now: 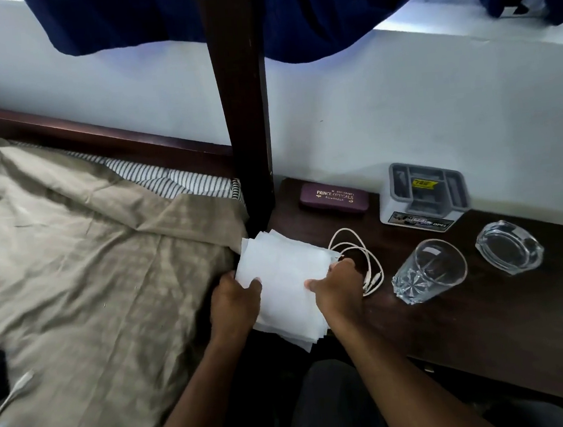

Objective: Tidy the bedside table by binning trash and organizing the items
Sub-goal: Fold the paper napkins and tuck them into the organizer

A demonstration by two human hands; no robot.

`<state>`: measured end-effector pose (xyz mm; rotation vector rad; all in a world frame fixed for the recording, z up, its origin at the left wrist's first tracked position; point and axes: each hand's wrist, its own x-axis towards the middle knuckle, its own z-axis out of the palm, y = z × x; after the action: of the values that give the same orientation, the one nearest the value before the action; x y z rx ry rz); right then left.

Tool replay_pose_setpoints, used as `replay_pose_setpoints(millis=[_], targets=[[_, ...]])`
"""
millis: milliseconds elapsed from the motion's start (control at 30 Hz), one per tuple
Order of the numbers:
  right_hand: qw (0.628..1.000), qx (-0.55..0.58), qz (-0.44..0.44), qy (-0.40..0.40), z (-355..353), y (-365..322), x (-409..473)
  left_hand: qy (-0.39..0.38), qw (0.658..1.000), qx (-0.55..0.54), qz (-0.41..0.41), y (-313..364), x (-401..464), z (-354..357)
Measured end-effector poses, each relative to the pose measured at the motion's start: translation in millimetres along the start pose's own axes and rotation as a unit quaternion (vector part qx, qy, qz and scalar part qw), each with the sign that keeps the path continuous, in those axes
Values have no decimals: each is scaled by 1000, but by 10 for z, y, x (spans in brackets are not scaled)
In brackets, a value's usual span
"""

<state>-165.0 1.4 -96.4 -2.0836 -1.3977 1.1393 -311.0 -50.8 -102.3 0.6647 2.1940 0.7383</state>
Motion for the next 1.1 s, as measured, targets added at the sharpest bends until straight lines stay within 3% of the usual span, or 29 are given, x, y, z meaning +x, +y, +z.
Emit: replay_pose_setpoints(millis=[200, 367, 500, 633, 700, 767, 867, 933, 1033, 1100], targets=[[999, 38, 26, -8, -1, 35, 121, 11, 999, -11, 31, -73, 36, -5], [998, -34, 15, -41, -41, -5, 171, 16, 998, -28, 59, -18, 73, 23], [998, -42, -22, -44, -138, 9, 100, -113, 966, -230, 29, 34, 70, -4], [996, 77, -21, -45, -319, -33, 52, -161, 915, -371, 13, 184, -55, -114], [981, 175, 30, -73, -448, -99, 88, -190, 885, -425, 0, 281, -129, -182], [950, 259, 89, -150, -609, -184, 110, -230, 864, -448, -5, 389, -210, -249], [856, 383, 124, -325, -825, -242, 131, -288, 839, -462, 3, 529, -318, -287], [812, 431, 100, -379, -963, -220, 141, -306, 828, -470, 6, 599, -361, -274], [810, 450, 49, -373, -1129, -194, 161, -302, 826, -476, 17, 650, -380, -215], [851, 420, 1, -315, -1223, -192, 178, -248, 860, -443, 54, 663, -389, -157]])
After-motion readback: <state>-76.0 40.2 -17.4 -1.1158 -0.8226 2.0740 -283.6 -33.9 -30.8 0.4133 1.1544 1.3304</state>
